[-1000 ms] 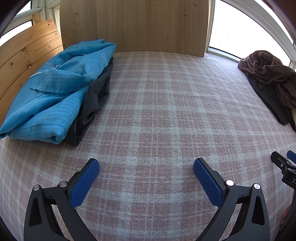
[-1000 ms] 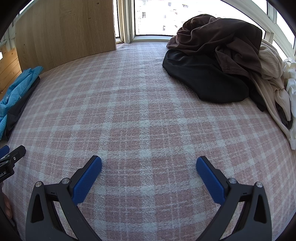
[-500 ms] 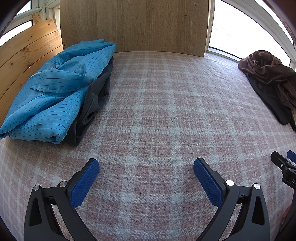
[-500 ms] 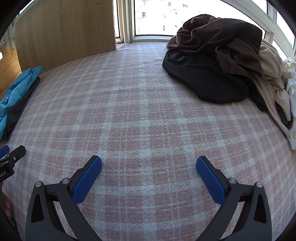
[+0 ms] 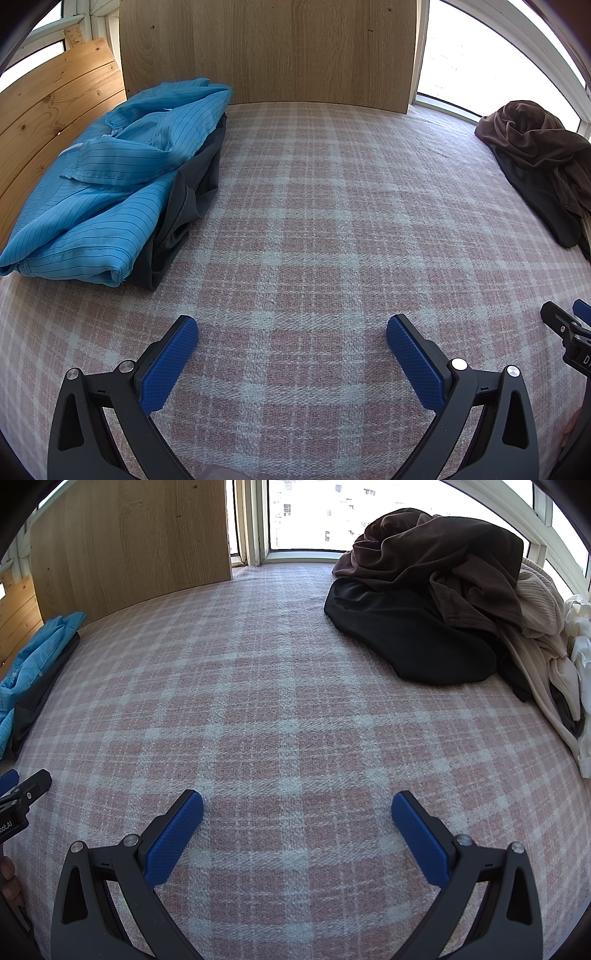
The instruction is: Fold clothes
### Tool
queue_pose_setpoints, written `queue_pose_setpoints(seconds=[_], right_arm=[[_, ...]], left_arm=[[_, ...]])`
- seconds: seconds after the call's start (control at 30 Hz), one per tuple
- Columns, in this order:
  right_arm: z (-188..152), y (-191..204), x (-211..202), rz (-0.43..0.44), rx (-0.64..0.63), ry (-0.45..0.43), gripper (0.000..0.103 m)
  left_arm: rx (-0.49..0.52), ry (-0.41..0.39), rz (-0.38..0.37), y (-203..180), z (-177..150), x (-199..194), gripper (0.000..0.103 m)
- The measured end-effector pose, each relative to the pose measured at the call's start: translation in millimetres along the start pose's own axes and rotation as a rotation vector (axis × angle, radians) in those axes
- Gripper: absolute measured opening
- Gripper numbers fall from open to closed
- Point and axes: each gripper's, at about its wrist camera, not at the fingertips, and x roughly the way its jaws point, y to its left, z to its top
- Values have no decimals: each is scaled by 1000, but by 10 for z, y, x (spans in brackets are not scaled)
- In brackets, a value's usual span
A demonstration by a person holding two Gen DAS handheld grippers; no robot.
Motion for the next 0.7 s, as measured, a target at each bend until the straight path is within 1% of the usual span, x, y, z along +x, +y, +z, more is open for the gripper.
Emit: queue_pose_setpoints(seconds=[0.7], right_arm=[[10,-12,4,0,1,1,103]], left_arm=[[-2,1,0,-1,4,-1,103]])
